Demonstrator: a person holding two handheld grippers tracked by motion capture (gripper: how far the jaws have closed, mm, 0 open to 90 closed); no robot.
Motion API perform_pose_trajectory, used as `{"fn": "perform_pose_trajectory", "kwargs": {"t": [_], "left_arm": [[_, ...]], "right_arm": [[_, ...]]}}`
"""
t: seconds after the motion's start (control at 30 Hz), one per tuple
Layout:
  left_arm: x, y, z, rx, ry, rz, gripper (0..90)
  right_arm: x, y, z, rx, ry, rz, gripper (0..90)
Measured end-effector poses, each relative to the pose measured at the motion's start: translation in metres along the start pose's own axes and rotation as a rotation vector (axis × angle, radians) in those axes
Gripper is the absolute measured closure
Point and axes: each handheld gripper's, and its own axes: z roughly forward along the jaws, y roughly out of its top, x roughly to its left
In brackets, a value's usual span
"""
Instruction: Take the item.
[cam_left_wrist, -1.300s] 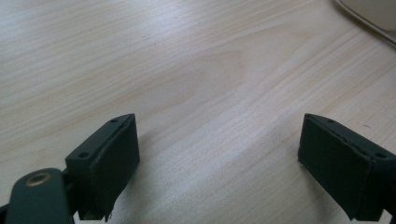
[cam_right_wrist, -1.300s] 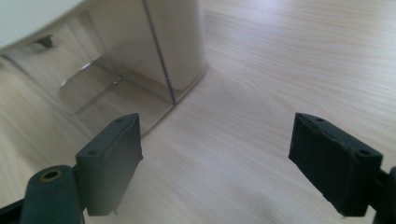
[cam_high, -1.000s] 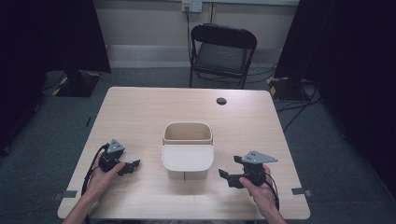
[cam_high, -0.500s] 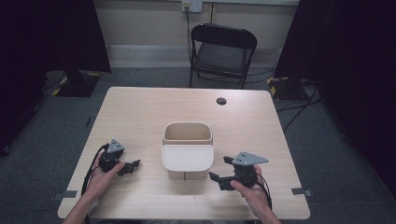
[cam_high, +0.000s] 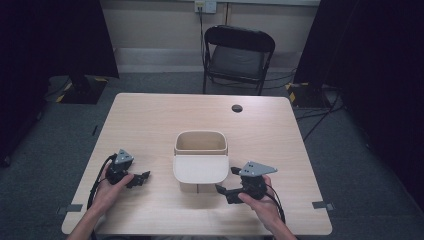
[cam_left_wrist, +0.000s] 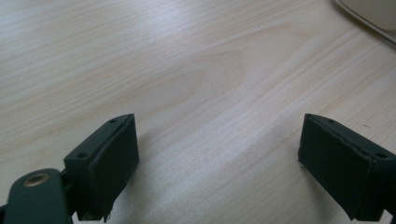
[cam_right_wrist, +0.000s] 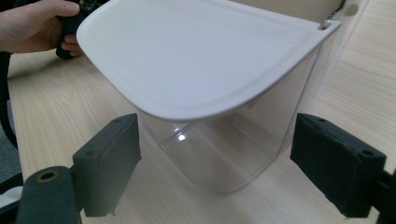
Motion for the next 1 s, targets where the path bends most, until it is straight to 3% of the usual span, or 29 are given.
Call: {"fn": "perform_pose_trajectory", "kwargs": {"t": [1.0], "left_arm": [[0.0002,0.0001,-0.0002,0.001,0.003,0.006,11.7]], "right_arm": [[-0.0014,0.0055,0.0055,-0.024,-0.007,-0.018,17.4]]}}
